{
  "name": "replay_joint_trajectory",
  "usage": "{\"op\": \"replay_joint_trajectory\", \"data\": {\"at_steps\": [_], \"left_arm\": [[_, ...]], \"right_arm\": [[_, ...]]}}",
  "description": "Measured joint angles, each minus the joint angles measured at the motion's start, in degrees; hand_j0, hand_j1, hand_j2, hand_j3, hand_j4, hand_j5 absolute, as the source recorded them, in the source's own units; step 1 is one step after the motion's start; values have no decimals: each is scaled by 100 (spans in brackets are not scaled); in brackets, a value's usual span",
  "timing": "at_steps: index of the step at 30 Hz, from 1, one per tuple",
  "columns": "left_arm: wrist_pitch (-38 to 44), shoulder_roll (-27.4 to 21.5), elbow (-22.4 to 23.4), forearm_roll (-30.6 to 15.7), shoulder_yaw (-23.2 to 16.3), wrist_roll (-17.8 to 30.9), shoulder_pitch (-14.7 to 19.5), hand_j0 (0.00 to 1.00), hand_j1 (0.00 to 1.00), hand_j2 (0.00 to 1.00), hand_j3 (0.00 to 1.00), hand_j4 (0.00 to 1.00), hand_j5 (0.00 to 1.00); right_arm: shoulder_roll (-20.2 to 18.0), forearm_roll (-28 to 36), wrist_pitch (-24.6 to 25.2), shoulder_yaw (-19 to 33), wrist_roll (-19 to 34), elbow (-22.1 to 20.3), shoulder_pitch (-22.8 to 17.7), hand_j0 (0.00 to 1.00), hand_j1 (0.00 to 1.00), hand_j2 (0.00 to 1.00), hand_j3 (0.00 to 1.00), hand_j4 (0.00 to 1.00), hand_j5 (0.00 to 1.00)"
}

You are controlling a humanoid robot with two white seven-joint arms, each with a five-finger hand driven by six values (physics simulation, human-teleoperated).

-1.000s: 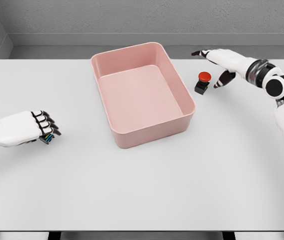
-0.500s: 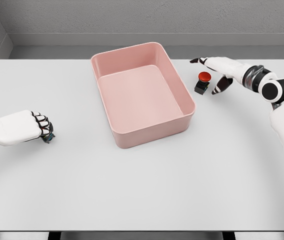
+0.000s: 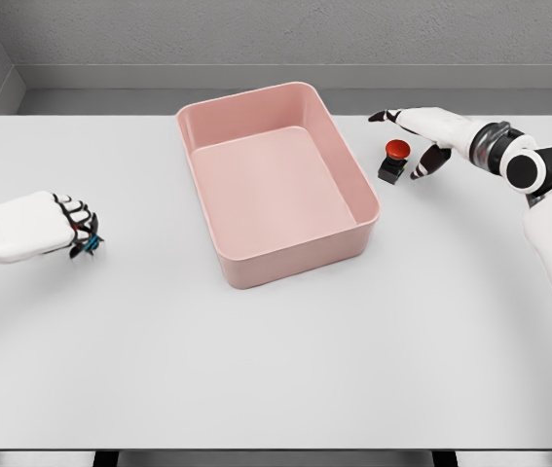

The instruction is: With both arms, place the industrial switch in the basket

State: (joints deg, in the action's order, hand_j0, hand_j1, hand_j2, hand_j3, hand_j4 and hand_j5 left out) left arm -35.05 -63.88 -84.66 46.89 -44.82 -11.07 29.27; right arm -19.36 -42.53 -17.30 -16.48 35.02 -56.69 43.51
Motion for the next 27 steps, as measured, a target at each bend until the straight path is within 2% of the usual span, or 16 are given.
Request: {"op": "replay_joint_trajectory", "data": {"at_steps": [5,8,13,23,27], "left_arm": [[3,182,-10,4,435,28,114,19,19,19,19,19,19],[7,383,-40,-8,670,27,132,19,19,19,19,19,19],[9,718,-130,-21,1072,25,272,19,19,19,19,19,19],[15,1429,-337,6,1184,30,598,20,20,20,20,20,20],[16,1636,-619,10,1179,35,685,20,20,20,20,20,20]], "right_arm": [[2,-4,6,-29,0,64,-9,96,96,96,96,96,96],[6,-5,-8,-39,0,128,-9,75,75,75,75,75,75],[3,-5,-38,-45,0,163,-9,60,60,60,60,60,60],[3,-2,-47,-52,-3,175,-9,50,50,50,50,50,50],[7,-5,-46,-81,-2,178,0,49,49,49,49,49,49]]}}
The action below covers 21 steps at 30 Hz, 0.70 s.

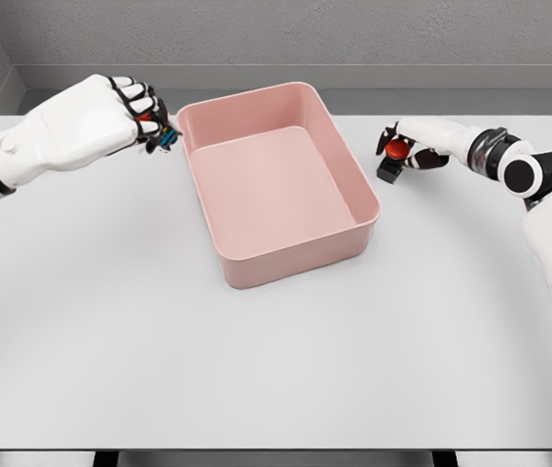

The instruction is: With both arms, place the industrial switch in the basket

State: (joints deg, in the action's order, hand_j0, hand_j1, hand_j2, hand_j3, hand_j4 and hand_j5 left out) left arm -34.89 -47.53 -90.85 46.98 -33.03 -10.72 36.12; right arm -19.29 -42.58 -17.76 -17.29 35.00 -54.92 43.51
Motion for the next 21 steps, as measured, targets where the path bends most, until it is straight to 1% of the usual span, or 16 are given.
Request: {"op": "replay_joint_trajectory", "data": {"at_steps": [6,8,9,10,12,14,18,21], "left_arm": [[-3,420,-227,71,-49,10,35,20,20,20,20,20,20],[-2,646,-249,223,-96,11,44,21,21,21,21,21,21],[-2,772,-243,369,-147,10,44,21,21,21,21,21,21],[-2,912,-218,507,-206,8,79,21,21,21,21,21,21],[-3,1135,-123,754,-300,8,114,21,21,21,21,21,21],[-5,1314,27,915,-465,9,255,21,21,21,21,21,21],[-3,1530,253,1171,-746,14,272,23,23,23,23,23,23],[-5,1632,336,1325,-871,15,281,24,24,24,24,24,24]], "right_arm": [[-2,0,3,-20,-1,-1,0,49,49,49,49,49,49],[-3,-2,3,-20,-2,-4,0,49,49,49,49,49,49],[-4,0,3,-19,-2,-5,0,49,49,49,49,49,49],[-6,-1,2,-18,-2,-9,9,47,47,47,47,47,47],[-15,-1,-3,-14,-1,-19,18,47,47,47,47,47,47],[-30,-2,-7,-8,0,-34,26,47,47,47,47,47,47],[-54,2,-10,9,-1,-74,105,47,47,47,47,47,47],[-70,26,-11,14,-2,-93,202,47,47,47,47,47,47]]}}
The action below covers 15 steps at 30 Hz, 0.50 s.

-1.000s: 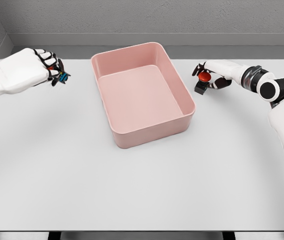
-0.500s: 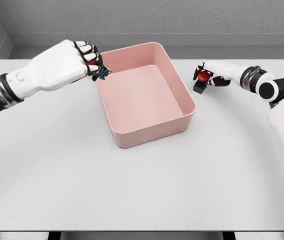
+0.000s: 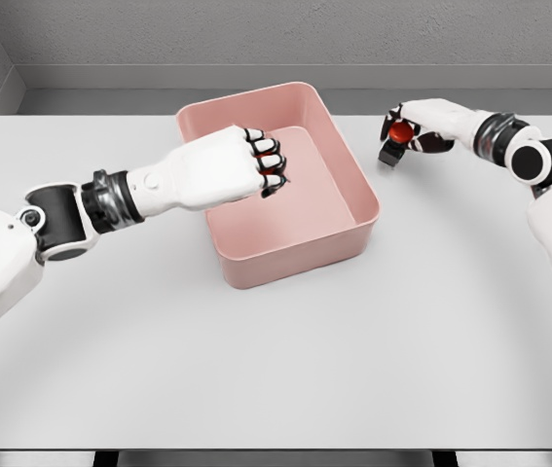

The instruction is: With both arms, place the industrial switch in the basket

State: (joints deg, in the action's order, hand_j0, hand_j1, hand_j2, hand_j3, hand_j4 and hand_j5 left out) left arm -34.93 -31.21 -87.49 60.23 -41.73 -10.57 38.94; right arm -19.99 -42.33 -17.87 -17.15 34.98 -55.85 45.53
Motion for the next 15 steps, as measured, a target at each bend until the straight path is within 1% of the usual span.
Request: {"op": "replay_joint_trajectory", "data": {"at_steps": [4,6,8,9,10,11,13,14,15], "left_arm": [[-1,48,30,64,-52,-6,0,27,27,27,27,27,27],[-1,56,34,77,-59,-7,0,34,34,34,34,34,34],[-1,66,37,86,-55,-9,0,49,49,49,49,49,49],[-2,71,37,87,-53,-11,0,65,65,65,65,65,65],[-2,74,38,87,-52,-13,0,77,77,77,77,77,77],[-2,76,38,84,-50,-15,0,79,79,79,79,79,79],[-2,79,38,79,-43,-18,0,88,88,88,88,88,88],[-2,80,39,76,-40,-18,0,90,90,90,90,90,90],[-2,77,38,69,-37,-19,-9,97,97,97,97,97,97]], "right_arm": [[-9,26,0,12,0,-15,97,47,47,47,47,47,47],[-13,31,-3,17,2,-56,123,47,47,47,47,47,47],[-18,34,-7,23,2,-149,114,47,47,47,47,47,47],[-22,37,-8,24,2,-203,114,47,47,47,47,47,47],[-39,41,-9,25,2,-271,106,47,47,47,47,47,47],[-64,41,-10,27,2,-355,88,47,47,47,47,47,47],[-118,49,-6,33,2,-532,53,48,48,48,48,48,48],[-154,54,-2,34,2,-627,44,48,48,48,48,48,48],[-186,56,0,35,2,-714,44,48,48,48,48,48,48]]}}
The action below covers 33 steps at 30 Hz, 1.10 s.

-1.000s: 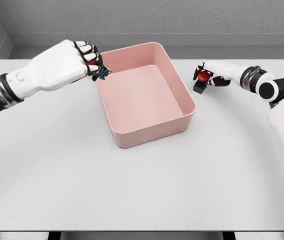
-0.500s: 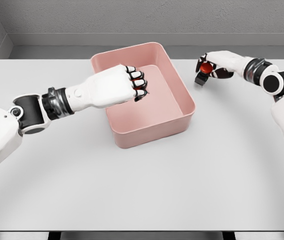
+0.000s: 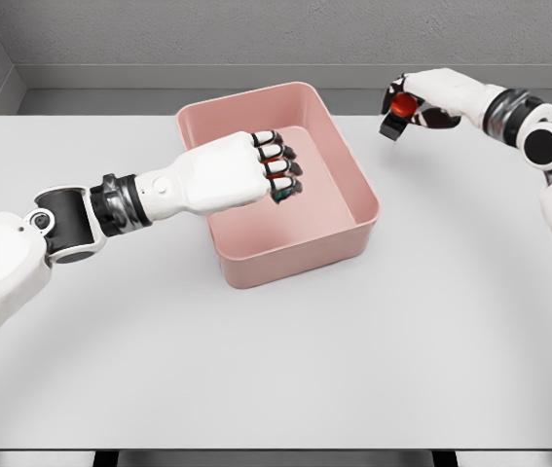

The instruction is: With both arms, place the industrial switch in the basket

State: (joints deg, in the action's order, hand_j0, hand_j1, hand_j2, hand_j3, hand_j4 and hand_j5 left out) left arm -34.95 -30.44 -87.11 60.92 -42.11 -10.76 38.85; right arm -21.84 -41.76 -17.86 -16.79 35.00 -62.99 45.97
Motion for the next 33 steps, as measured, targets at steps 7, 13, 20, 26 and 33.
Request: {"op": "replay_joint_trajectory", "data": {"at_steps": [7,13,20,26,33], "left_arm": [[1,-18,-7,-23,21,-1,9,100,100,100,100,100,100],[1,-400,-83,-398,189,-11,-18,100,100,100,100,100,100],[2,-1632,-394,-1258,323,-9,-281,100,100,100,100,100,100],[1,-2481,-411,-1996,492,-11,-686,100,100,100,100,100,100],[1,-3008,-27,-2333,568,-20,-1020,100,100,100,100,100,100]], "right_arm": [[-154,16,20,3,1,-647,-123,48,48,48,48,48,48],[-175,20,5,-2,2,-1107,-220,48,48,48,48,48,48],[-127,19,-1,-24,0,-1607,-360,48,48,48,48,48,48],[-75,19,3,-59,1,-2053,-563,48,48,48,48,48,48],[82,17,9,-228,2,-2445,-668,48,48,48,48,48,48]]}}
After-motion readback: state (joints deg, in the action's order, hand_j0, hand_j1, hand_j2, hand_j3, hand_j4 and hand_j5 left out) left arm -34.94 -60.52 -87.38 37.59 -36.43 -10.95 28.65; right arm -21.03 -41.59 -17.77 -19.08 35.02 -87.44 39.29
